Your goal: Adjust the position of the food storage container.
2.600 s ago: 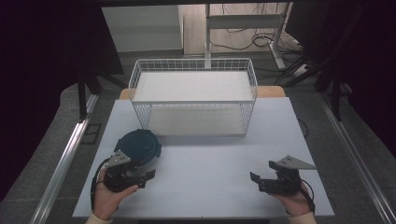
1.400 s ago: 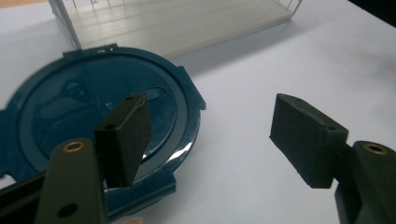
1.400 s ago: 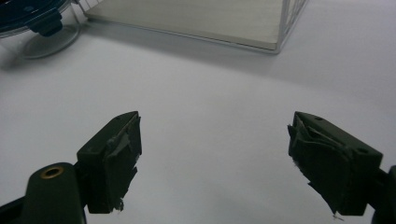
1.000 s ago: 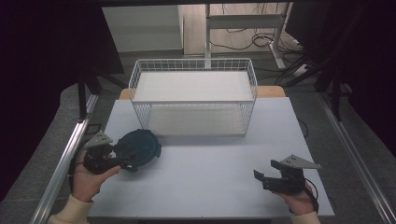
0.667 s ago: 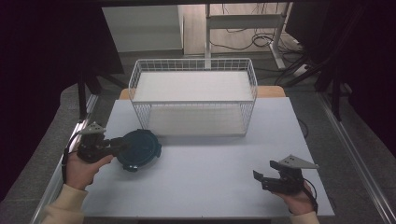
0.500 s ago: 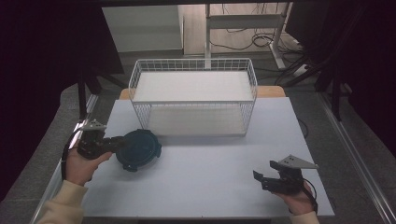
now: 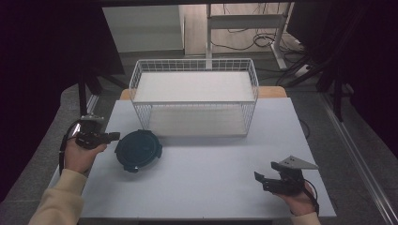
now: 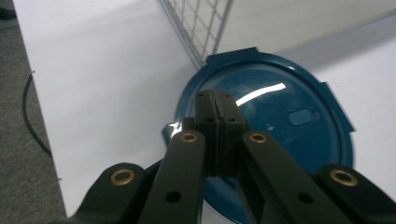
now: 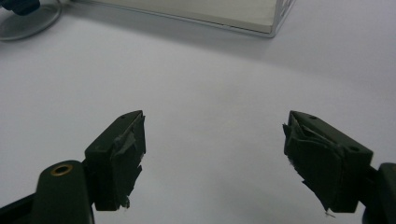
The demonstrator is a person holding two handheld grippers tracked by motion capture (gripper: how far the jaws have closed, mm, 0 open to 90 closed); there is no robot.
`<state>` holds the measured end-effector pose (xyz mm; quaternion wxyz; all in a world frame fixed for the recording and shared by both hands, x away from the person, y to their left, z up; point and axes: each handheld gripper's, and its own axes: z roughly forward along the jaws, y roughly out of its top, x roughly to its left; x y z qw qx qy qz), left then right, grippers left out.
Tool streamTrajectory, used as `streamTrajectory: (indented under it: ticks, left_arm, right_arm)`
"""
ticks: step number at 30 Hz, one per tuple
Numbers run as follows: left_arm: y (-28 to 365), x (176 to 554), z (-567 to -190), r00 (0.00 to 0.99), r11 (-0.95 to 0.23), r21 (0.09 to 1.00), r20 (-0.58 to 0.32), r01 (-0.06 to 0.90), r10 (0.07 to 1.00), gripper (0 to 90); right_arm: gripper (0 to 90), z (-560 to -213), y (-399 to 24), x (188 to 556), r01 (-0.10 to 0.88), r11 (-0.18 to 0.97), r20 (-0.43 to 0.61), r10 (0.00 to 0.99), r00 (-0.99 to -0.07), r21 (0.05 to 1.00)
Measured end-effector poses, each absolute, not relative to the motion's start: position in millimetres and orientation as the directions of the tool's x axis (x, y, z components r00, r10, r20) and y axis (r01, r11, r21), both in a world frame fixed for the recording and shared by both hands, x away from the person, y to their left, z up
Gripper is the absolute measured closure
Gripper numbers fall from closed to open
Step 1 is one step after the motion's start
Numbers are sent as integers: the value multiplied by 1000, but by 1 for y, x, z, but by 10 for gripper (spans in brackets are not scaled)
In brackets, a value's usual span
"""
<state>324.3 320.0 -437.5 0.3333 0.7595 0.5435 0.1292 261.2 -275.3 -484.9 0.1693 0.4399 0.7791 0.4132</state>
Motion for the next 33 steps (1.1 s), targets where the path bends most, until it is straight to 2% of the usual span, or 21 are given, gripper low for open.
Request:
streamTrajectory:
  ticks: [12, 33]
  left_arm:
    - [331, 352, -463, 323, -218, 558, -96, 801, 942, 900]
    - [324, 370, -482, 359, -270, 510, -84, 817, 929, 900]
  right_arm:
    - [206, -488, -275, 263, 557, 283, 91, 830, -550, 781]
    - [206, -491, -276, 264, 565, 286, 87, 836, -542, 774]
